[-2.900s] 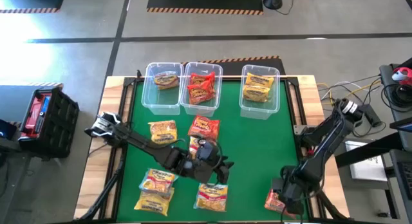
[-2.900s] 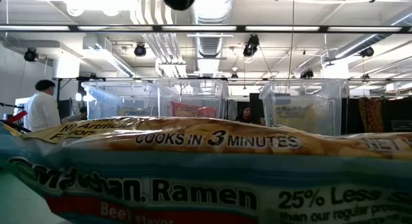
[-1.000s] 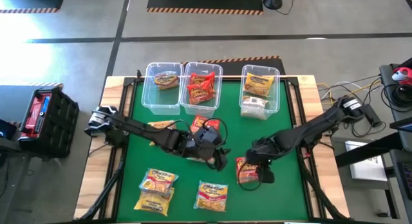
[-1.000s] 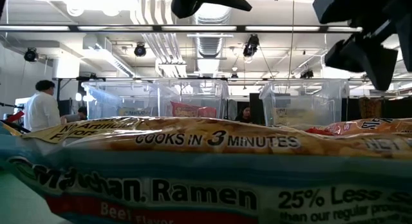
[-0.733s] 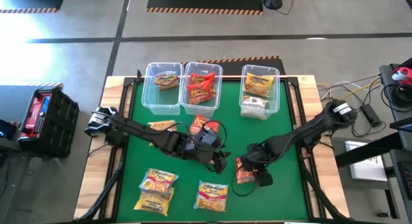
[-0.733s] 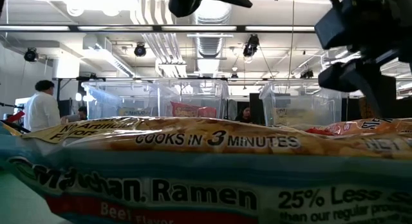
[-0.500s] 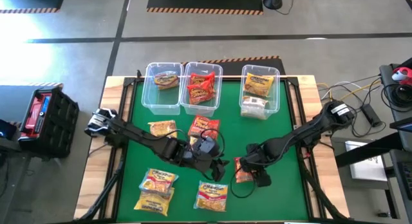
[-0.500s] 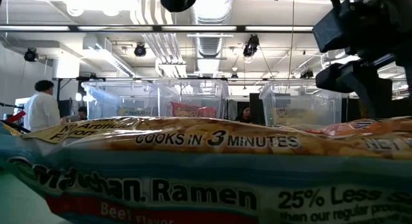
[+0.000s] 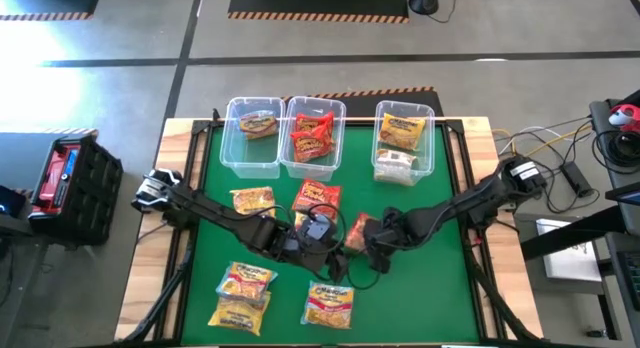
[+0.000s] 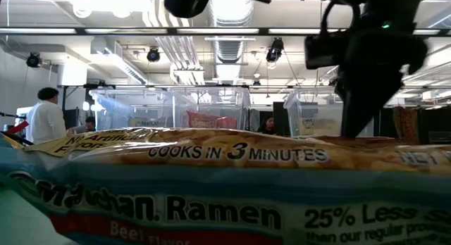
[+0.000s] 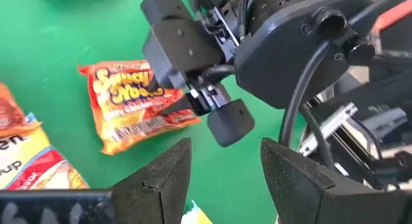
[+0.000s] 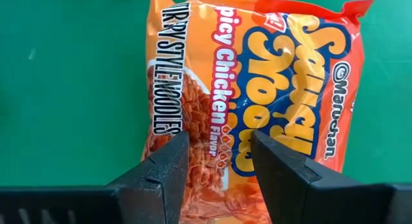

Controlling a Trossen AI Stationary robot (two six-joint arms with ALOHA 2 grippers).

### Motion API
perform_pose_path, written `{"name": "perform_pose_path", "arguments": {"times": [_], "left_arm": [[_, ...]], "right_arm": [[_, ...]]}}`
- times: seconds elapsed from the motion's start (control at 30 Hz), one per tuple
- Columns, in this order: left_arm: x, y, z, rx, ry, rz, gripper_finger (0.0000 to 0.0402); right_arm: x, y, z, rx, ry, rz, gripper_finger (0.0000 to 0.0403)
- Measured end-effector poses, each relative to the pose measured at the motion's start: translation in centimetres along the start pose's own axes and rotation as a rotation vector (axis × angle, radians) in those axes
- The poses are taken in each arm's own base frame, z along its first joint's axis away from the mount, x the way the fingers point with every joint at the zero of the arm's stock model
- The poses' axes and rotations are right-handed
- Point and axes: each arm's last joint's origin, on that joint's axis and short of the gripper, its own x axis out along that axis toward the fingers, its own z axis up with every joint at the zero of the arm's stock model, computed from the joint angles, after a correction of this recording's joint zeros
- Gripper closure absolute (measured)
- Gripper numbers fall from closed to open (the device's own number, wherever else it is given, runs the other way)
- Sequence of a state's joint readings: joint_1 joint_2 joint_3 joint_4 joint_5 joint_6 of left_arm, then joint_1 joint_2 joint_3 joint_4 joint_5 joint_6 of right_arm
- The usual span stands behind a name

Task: Sort Maruchan noodles
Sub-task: Put the bottom orange noodle pack into the top center transparent bin

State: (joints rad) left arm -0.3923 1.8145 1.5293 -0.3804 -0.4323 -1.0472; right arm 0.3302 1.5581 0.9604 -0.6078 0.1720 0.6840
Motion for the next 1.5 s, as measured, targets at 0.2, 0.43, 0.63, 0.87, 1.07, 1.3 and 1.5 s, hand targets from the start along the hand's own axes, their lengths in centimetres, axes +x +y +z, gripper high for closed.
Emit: {"name": "perform_pose_path", "arguments": {"times": [0.2,0.43,0.63,0.87,1.07,1.3,1.5], "left_arm": [[0.1,0.9,-0.5,-0.056,0.009,0.086,0.0232],[0.1,1.9,-0.2,-0.041,0.011,0.168,0.0232],[0.5,2.7,1.2,0.005,0.002,0.192,0.0232],[1.4,3.5,2.1,0.024,0.060,0.175,0.0232],[3.7,3.4,1.4,-0.052,0.061,0.115,0.0232],[7.9,3.0,-0.1,-0.293,-0.004,0.011,0.0232],[11.3,4.0,-2.3,-0.503,-0.022,0.040,0.0232]], "right_arm": [[-1.5,-1.2,0.8,0.084,0.004,0.048,0.0253],[-5.6,-3.0,1.3,0.092,-0.082,0.146,0.0262],[-5.8,-4.8,1.0,0.162,-0.070,0.170,0.0262],[-3.8,-5.7,-0.2,0.116,0.022,0.190,0.0262],[-2.2,-6.0,-1.3,0.096,0.059,0.209,0.0262],[-2.3,-6.1,-1.4,0.010,0.042,0.217,0.0262],[-2.1,-6.1,-1.3,-0.065,0.006,0.232,0.0264]]}}
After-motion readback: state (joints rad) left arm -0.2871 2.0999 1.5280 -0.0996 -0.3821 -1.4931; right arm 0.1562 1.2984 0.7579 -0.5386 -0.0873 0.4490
